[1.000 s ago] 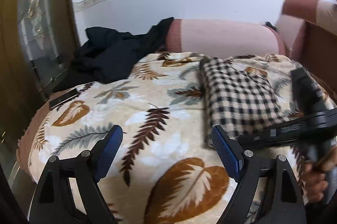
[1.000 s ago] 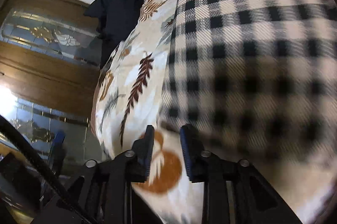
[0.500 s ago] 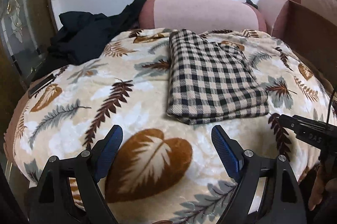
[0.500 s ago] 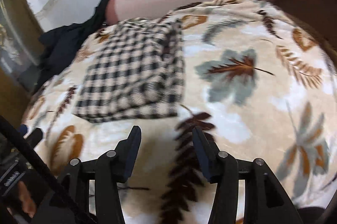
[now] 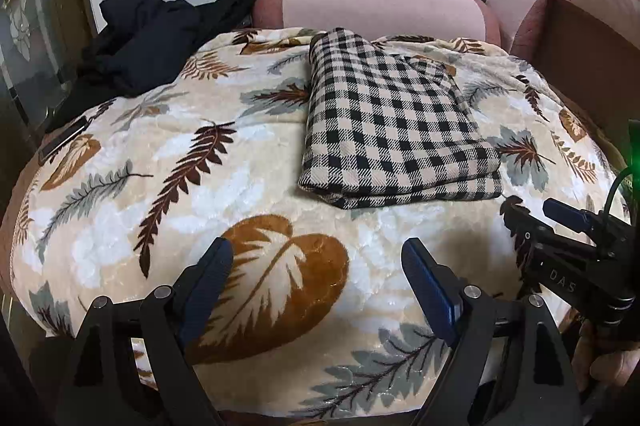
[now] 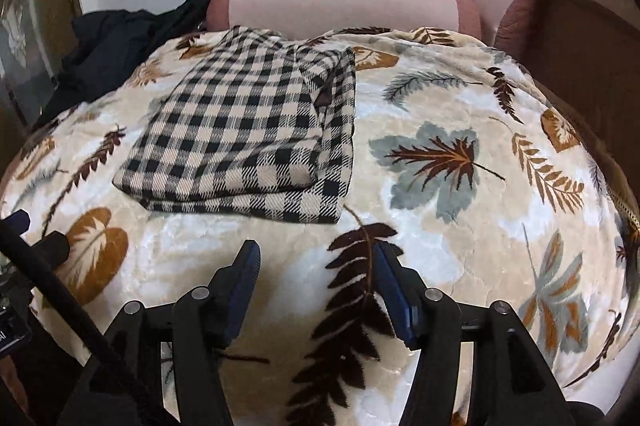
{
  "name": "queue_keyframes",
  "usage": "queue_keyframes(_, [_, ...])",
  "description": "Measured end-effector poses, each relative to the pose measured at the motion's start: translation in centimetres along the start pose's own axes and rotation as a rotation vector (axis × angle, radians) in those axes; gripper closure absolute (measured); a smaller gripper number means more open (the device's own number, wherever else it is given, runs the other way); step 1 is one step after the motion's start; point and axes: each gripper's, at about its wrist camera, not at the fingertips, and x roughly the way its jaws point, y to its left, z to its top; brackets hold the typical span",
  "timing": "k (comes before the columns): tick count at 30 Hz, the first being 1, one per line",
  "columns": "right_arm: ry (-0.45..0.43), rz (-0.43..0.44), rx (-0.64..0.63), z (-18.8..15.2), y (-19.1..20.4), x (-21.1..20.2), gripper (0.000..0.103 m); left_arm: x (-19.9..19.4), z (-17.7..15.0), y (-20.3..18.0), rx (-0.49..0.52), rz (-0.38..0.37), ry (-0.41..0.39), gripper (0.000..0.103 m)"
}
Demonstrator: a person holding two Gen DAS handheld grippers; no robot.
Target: Fold large clothes
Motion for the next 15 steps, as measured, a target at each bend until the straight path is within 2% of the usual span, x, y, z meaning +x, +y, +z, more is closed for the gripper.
queue_keyframes(15, [0.033, -0.048, 0.001, -0.25, -0.32, 0.79, 0.037, 1.02, -0.47, -0.06, -0.007, -0.007, 0.051, 0.018])
